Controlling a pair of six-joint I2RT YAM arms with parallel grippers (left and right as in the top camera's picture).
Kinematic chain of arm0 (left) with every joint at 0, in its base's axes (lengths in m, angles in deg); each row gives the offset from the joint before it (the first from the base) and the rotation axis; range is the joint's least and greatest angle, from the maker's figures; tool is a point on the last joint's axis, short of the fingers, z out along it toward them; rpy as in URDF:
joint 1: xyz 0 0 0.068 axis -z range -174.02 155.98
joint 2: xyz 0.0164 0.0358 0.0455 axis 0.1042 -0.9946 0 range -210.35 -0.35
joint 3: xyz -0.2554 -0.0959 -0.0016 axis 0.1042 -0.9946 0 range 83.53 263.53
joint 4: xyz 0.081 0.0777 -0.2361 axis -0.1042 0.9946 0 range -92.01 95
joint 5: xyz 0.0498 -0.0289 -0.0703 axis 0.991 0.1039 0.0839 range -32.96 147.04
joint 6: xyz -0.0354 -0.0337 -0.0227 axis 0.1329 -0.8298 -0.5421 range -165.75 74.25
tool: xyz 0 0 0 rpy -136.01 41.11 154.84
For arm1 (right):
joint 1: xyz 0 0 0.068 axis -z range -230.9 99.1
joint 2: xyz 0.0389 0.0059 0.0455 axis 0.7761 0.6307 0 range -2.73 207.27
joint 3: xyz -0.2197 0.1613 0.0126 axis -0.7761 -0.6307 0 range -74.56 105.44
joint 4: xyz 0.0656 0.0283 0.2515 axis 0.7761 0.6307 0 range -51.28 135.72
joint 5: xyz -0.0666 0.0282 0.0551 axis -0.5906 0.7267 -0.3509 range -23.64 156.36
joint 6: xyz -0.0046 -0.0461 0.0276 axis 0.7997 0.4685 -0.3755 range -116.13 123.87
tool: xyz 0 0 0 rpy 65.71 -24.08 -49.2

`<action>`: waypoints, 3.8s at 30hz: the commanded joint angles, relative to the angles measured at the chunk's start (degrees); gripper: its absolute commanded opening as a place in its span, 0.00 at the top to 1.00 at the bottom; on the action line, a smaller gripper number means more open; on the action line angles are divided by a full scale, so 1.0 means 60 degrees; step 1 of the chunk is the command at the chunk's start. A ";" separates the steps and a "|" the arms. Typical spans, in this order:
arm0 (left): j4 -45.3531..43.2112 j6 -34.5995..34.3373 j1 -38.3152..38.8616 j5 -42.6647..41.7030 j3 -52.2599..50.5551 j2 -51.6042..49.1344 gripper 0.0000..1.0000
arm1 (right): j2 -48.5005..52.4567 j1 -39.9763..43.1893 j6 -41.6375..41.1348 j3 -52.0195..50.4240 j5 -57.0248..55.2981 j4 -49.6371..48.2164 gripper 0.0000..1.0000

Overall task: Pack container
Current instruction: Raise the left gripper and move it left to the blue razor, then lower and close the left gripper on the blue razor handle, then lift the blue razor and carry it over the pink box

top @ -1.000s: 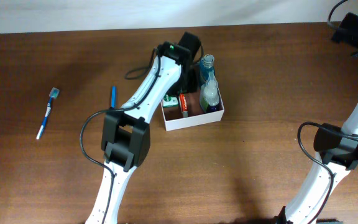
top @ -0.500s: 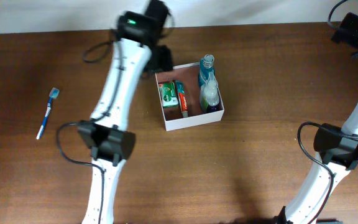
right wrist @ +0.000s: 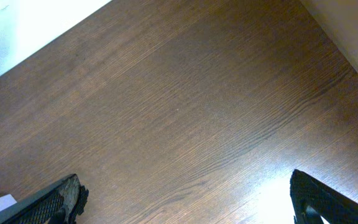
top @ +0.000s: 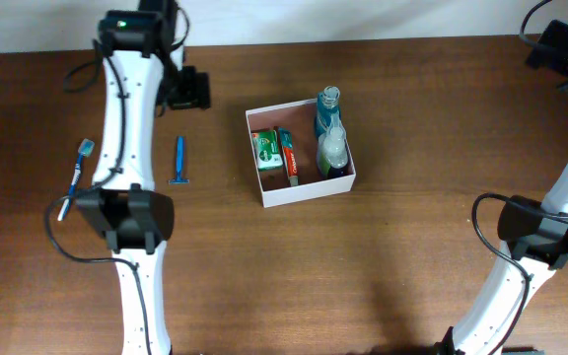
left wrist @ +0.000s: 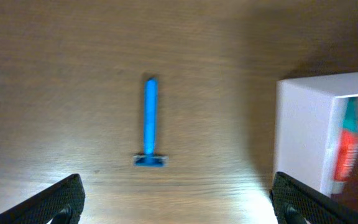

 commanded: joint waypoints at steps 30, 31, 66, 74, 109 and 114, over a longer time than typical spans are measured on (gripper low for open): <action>-0.3282 0.1031 -0.0503 -0.0477 -0.6575 0.0273 0.04 | 0.0168 0.0029 -0.0051 -0.0033 0.0022 0.0058 0.02; -0.3286 0.1031 -0.0503 -0.0474 -0.6579 0.0273 0.04 | 0.0168 0.0029 -0.0051 -0.0033 0.0022 0.0058 0.02; -0.3388 0.1413 -0.0492 -0.0477 -0.6142 0.0291 0.94 | 0.0168 0.0029 -0.0051 -0.0033 0.0022 0.0058 0.02; -0.1792 0.1406 -0.0401 -0.1581 -0.3246 0.0525 0.94 | 0.0168 0.0029 -0.0051 -0.0033 0.0022 0.0058 0.02; -0.1876 -0.4823 0.4280 -0.0962 -0.0860 0.0270 0.90 | 0.0168 0.0029 -0.0051 -0.0033 0.0022 0.0058 0.02; -0.2339 -0.4870 0.4280 -0.0987 -0.1519 0.0266 0.89 | 0.0168 0.0029 -0.0051 -0.0033 0.0022 0.0058 0.02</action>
